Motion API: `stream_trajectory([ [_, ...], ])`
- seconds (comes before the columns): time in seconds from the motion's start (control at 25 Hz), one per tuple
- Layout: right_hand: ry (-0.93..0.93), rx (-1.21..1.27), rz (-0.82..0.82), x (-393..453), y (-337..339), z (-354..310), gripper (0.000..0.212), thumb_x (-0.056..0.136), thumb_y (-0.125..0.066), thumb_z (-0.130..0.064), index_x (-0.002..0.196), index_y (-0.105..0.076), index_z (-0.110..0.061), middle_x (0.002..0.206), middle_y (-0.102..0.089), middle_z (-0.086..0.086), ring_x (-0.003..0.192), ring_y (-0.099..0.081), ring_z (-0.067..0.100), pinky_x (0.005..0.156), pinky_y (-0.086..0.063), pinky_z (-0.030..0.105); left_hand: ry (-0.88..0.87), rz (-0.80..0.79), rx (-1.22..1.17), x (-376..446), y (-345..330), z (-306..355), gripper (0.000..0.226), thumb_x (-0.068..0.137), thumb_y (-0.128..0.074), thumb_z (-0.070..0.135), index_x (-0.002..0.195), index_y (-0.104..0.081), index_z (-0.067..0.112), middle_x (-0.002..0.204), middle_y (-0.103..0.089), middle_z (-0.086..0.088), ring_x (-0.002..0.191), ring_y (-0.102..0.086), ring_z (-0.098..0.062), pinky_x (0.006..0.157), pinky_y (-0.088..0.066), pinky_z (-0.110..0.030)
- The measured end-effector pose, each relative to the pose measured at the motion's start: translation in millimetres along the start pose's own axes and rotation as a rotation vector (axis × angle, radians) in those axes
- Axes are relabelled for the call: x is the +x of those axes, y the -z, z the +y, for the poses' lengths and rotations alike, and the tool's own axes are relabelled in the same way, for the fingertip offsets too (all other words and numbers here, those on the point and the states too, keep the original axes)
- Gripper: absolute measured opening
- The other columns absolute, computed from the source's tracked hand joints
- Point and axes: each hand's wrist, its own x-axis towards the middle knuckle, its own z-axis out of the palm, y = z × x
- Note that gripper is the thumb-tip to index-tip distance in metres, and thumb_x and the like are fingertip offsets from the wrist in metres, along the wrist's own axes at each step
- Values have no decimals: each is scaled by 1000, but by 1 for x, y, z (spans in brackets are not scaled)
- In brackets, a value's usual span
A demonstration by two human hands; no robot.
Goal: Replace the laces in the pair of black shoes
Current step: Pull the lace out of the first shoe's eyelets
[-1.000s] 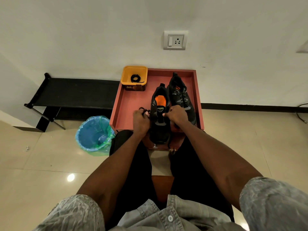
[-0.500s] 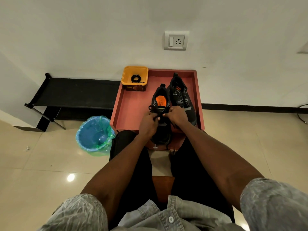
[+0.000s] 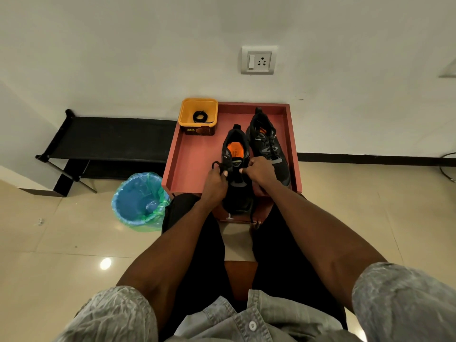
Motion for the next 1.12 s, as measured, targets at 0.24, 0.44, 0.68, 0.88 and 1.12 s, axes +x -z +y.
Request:
stream_trajectory([
  [0.24,15,11,8,-2,-5,0,34,85,-76,-34,69,-49,-19,79,-61,5,73,-59,22,64,-42,31,445,400,-734,-9,4,5,17,107,-34,19,112,-47,11,86,-63,-10,65,-65,-18,52,-54,-24],
  [0.44,49,-73,-69,-11,-1,20,10,86,-59,-11,87,-65,-3,90,-67,13,86,-65,30,67,-45,30,106,58,-78,-13,-4,-7,16,101,-47,25,104,-57,12,104,-62,-12,89,-63,-29,71,-55,-40],
  [0.68,22,-243,-205,-29,-13,33,4,86,-61,-7,83,-57,-8,86,-59,10,81,-60,27,68,-43,31,-126,-106,295,-27,-5,-3,39,93,-65,26,125,-54,6,128,-48,-8,114,-50,-22,100,-47,-37],
  [0.88,8,-162,-118,-38,-11,40,17,87,-55,-19,84,-61,-4,86,-63,13,89,-66,35,72,-50,36,-158,-50,310,-29,-5,6,21,97,-54,14,114,-57,2,121,-55,-14,107,-54,-30,91,-47,-39],
  [1.12,14,288,-195,-47,51,-41,12,93,-47,-5,88,-57,-2,75,-67,15,50,-57,20,38,-37,22,67,-58,-279,-27,34,28,7,101,-50,14,107,-54,14,90,-66,-8,67,-59,-14,53,-48,-25],
])
